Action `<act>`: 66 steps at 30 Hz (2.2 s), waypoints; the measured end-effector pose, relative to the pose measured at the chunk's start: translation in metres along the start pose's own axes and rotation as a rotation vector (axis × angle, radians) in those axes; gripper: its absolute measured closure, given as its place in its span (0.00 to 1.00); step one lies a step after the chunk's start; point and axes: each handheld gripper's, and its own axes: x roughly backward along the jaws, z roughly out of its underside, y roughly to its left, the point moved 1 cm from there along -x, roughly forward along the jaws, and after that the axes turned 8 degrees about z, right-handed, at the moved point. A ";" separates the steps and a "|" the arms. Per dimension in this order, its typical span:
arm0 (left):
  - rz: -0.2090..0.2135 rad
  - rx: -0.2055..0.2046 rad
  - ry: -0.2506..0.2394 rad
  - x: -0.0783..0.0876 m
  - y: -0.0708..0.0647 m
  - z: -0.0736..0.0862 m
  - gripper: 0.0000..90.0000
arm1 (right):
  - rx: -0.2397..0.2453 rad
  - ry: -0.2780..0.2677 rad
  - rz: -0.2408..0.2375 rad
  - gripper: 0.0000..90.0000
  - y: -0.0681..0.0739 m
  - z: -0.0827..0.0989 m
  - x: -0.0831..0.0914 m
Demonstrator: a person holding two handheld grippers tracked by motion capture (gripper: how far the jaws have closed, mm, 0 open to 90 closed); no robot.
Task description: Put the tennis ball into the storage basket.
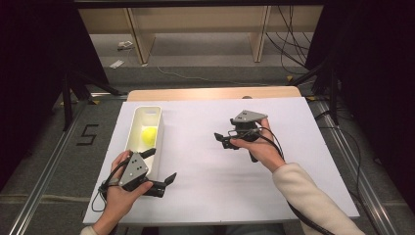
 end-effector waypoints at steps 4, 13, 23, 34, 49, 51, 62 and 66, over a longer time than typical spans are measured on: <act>0.000 0.001 0.000 0.000 0.000 0.000 0.00 | -0.009 0.005 0.012 0.19 -0.007 0.007 0.007; -0.002 0.001 -0.002 0.000 0.000 0.000 0.00 | -0.018 0.007 0.037 0.19 -0.018 0.019 0.021; -0.005 0.002 -0.005 0.001 0.001 0.000 0.00 | -0.026 0.008 0.056 0.19 -0.026 0.027 0.035; -0.007 0.002 -0.004 0.001 0.001 0.000 0.00 | -0.035 0.010 0.077 0.19 -0.035 0.039 0.054; -0.009 0.005 -0.004 0.001 0.001 0.000 0.00 | -0.044 0.019 0.099 0.19 -0.045 0.054 0.075; -0.009 0.006 -0.004 0.001 0.001 0.000 0.00 | -0.045 0.018 0.101 0.19 -0.046 0.056 0.077; -0.008 0.009 -0.009 0.001 0.001 0.000 0.00 | -0.049 0.018 0.108 0.19 -0.047 0.066 0.091; -0.006 0.011 -0.009 0.002 0.001 0.000 0.00 | -0.048 0.019 0.107 0.19 -0.046 0.066 0.091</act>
